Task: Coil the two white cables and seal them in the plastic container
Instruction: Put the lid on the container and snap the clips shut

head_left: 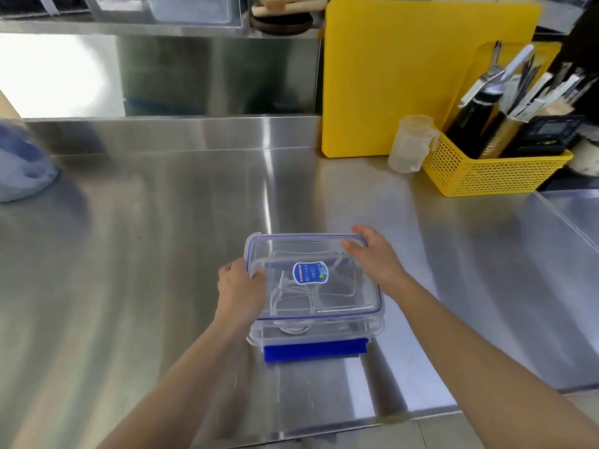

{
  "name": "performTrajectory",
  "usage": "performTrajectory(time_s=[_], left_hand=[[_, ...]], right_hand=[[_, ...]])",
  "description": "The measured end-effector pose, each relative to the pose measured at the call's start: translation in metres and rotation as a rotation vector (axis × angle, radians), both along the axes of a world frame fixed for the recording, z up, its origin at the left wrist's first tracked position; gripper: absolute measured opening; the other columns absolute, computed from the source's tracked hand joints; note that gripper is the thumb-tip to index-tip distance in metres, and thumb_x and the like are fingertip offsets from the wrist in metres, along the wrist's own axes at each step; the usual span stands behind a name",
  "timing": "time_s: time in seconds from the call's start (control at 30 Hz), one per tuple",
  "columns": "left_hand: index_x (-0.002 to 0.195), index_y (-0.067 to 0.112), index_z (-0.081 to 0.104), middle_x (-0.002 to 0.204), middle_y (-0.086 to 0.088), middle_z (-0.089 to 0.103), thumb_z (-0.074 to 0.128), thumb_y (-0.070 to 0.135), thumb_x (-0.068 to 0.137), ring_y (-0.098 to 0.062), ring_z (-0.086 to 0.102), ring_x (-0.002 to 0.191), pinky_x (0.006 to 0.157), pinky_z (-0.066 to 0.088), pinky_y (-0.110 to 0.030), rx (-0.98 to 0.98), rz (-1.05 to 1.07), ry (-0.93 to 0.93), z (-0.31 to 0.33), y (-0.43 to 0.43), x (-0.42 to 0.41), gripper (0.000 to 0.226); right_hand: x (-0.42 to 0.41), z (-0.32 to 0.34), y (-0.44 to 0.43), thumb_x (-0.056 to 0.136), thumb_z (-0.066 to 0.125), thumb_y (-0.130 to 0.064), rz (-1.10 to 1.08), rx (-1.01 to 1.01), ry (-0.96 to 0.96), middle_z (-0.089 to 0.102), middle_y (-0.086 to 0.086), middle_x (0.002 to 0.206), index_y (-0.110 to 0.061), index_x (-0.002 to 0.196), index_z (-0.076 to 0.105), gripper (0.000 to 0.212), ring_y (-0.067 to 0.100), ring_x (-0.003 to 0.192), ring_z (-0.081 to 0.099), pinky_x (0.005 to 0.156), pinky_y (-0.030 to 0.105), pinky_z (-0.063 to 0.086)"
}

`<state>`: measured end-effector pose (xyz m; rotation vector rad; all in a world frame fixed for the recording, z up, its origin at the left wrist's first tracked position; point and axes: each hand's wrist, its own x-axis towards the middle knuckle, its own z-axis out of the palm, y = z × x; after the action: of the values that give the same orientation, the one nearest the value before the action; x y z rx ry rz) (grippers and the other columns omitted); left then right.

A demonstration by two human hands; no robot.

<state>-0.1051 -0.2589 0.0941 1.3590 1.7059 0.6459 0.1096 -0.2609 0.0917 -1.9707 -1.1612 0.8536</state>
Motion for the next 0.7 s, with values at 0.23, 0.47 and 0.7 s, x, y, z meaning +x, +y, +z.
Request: performTrajectory(time_s=[0.23,0.47,0.7], left_hand=[[0.085,0.010,0.053,0.080,-0.006,0.055,0.040,0.016,0.094,-0.016,0.048,0.063,0.051,0.037,-0.026,-0.083,-0.021,-0.085,-0.002,-0.007,-0.002,0.017],[0.108,0.010,0.053,0.102,-0.009,0.060,0.035,0.019,0.095,-0.021,0.056,0.083,0.063,0.044,-0.030,-0.152,-0.036,-0.100,-0.010,-0.009,-0.007,0.023],[0.116,0.015,0.048,0.106,-0.006,0.060,0.031,0.029,0.097,-0.020,0.060,0.092,0.071,0.047,-0.031,-0.213,-0.020,-0.204,-0.016,-0.017,-0.010,0.029]], right_hand=[[-0.001,-0.002,-0.010,0.090,0.055,-0.025,-0.002,-0.057,0.056,0.048,0.010,0.137,-0.010,0.131,0.045,0.045,0.027,0.121,0.048,0.097,0.036,0.040],[-0.004,-0.001,-0.008,0.090,0.054,-0.026,0.015,-0.091,0.033,0.049,0.010,0.135,-0.011,0.130,0.045,0.043,0.027,0.118,0.049,0.093,0.034,0.041],[-0.007,-0.007,-0.015,0.093,0.047,-0.035,0.034,-0.099,-0.013,0.045,0.006,0.140,-0.020,0.132,0.041,0.043,0.027,0.122,0.047,0.098,0.040,0.043]])
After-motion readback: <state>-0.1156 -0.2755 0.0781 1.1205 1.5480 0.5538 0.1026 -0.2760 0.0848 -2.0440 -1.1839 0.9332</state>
